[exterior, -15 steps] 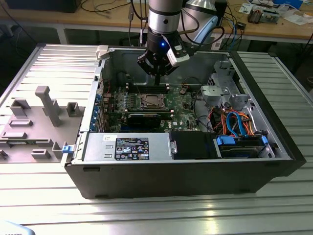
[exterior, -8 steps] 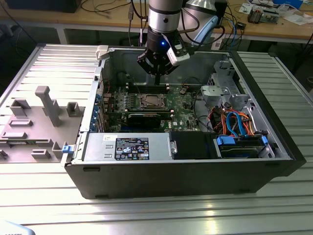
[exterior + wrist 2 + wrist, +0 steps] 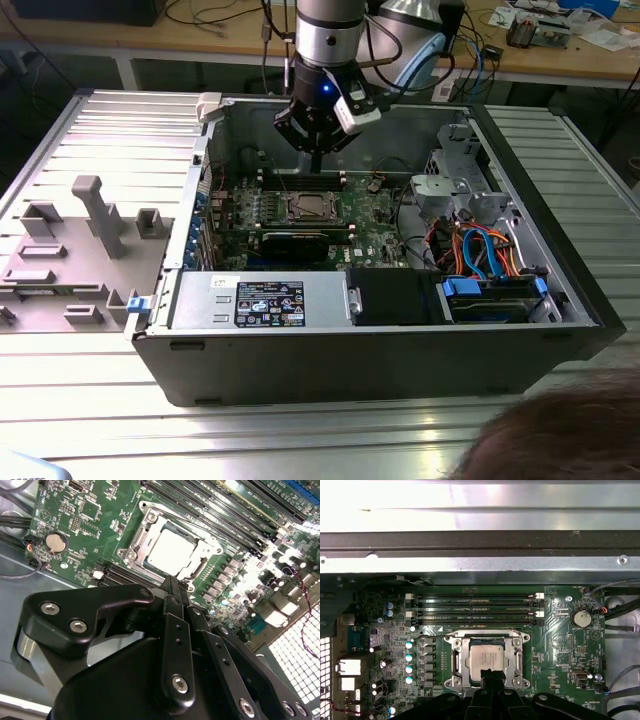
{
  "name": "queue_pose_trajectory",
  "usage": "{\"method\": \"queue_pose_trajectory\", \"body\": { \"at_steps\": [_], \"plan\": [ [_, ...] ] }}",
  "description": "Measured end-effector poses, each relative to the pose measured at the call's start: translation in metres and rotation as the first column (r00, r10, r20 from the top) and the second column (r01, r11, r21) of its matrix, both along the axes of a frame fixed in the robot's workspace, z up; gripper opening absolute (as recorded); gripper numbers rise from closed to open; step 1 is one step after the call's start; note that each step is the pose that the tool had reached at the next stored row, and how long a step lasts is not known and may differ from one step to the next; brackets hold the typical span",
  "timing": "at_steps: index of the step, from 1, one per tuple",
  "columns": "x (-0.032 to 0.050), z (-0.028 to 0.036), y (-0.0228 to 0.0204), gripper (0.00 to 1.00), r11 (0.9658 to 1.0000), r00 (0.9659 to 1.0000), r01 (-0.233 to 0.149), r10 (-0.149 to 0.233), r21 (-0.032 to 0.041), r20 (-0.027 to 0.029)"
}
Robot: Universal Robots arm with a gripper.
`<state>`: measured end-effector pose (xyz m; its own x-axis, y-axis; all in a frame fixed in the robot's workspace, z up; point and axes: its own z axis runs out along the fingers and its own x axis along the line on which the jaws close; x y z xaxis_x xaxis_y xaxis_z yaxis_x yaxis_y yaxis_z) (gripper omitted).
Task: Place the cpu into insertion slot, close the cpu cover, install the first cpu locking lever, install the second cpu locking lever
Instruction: 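Install the second cpu locking lever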
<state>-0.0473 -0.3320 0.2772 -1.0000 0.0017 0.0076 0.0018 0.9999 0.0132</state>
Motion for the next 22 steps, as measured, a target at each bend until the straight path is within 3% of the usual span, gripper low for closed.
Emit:
{"method": "queue_pose_trajectory", "body": {
  "at_steps": [22],
  "plan": [
    [-0.0185, 0.0, 0.0, 0.11, 1.0, 1.0, 0.0, 0.0, -0.0001, -0.0001]
  ]
}}
